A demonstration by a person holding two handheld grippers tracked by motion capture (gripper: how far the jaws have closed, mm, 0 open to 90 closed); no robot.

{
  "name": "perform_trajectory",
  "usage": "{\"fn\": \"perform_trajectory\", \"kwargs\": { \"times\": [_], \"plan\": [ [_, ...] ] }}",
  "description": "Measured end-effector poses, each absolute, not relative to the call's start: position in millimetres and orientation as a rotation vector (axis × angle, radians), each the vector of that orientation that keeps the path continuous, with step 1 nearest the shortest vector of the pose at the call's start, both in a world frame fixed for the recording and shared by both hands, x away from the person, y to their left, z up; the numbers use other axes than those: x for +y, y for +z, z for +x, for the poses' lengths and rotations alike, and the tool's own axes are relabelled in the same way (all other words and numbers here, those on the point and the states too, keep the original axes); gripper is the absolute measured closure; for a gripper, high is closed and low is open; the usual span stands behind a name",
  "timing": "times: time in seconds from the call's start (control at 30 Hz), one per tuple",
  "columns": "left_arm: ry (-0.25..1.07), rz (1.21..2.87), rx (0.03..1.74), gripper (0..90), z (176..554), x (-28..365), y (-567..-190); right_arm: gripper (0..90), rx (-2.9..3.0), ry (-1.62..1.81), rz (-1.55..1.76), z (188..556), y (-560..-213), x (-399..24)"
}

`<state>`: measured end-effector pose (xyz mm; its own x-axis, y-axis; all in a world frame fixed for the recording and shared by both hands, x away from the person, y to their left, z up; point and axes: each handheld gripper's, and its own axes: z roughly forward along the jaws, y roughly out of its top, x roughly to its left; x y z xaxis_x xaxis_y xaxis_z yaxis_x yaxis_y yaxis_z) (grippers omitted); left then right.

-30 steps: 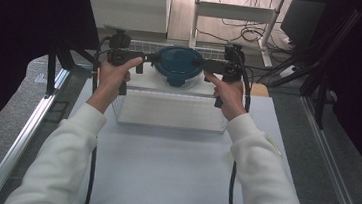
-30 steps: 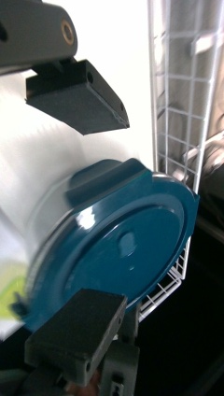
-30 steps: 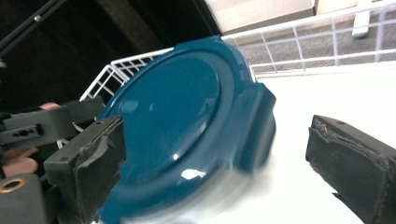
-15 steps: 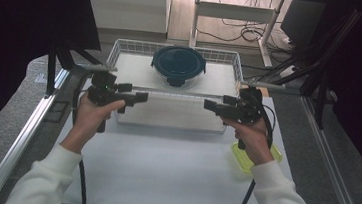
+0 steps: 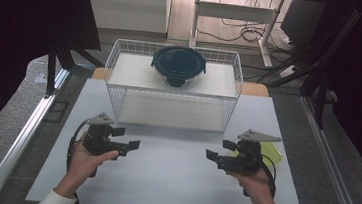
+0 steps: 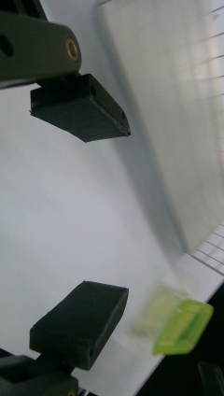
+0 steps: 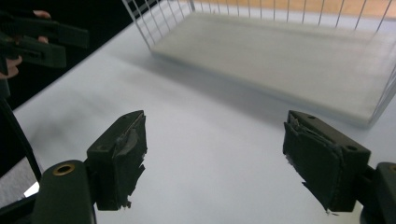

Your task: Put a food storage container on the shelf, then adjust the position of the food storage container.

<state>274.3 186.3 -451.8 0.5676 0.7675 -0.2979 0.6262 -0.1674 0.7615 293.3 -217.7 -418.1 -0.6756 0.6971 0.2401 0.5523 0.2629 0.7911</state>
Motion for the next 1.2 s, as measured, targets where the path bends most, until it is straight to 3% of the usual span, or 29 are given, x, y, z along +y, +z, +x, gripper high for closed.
{"fn": "perform_trajectory", "kwargs": {
  "times": [0.47, 0.6, 1.2],
  "plan": [
    [0.192, 1.921, 1.177, 20.3, 258, 185, -479, 23.3, 2.49, 1.275, 1.208, 276, -465, -205],
    [0.137, 1.9, 1.185, 20.1, 258, 187, -483, 24.0, 2.489, 1.266, 1.191, 277, -465, -203],
    [0.163, 1.885, 1.206, 19.2, 253, 194, -479, 33.9, 2.476, 1.267, 1.233, 285, -448, -218]
  ]
}}
